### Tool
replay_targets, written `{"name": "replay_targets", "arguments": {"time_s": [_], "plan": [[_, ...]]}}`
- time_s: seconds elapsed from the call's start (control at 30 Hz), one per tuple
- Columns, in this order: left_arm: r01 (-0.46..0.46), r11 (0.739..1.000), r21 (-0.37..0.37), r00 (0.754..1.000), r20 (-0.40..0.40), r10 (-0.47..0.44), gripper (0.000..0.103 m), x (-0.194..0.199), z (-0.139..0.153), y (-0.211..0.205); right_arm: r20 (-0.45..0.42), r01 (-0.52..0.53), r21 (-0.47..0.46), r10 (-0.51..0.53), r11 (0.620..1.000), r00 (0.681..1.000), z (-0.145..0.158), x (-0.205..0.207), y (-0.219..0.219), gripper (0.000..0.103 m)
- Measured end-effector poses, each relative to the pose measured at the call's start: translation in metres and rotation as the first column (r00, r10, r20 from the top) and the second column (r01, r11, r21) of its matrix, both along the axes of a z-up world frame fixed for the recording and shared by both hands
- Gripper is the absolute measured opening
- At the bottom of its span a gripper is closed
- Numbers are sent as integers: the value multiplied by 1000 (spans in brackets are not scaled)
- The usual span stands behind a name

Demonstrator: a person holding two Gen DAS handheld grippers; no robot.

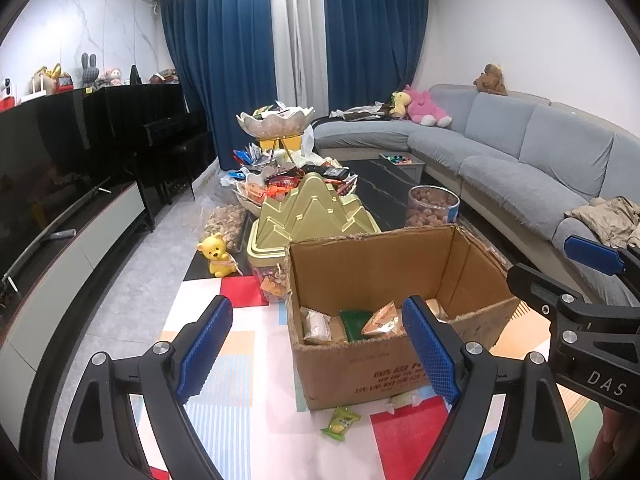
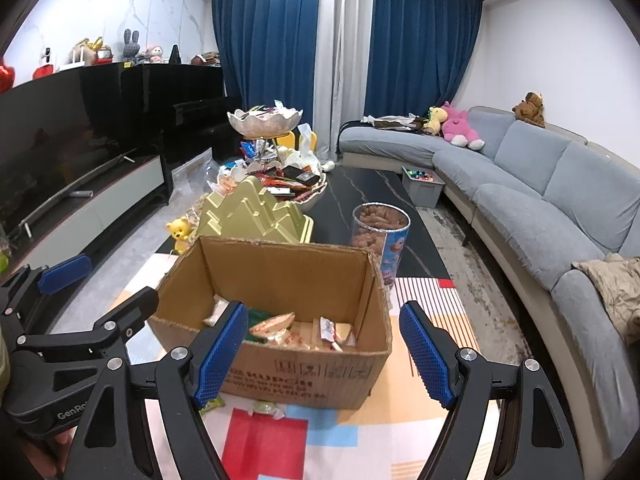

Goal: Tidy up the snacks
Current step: 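Withdraw both grippers from the box back toward the last two candies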

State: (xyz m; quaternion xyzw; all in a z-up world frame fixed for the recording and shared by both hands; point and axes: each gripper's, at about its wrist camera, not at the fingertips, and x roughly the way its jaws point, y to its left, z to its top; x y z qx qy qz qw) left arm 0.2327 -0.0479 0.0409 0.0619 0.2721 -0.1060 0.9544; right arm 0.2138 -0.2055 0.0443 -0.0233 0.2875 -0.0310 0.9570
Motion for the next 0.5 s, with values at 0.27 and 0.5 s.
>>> {"name": "replay_targets", "arguments": {"time_s": [0.27,0.5], "plan": [[0,1000,6,1000,-4,0,87,-15,-7,4,-9,-2,-1,2,1000,1000,-5,-13,3,79],[6,1000,20,1000,-4,-6,87,-23,-14,6,-15,-4,1,4,1000,1000,-8,-21,4,79]]}}
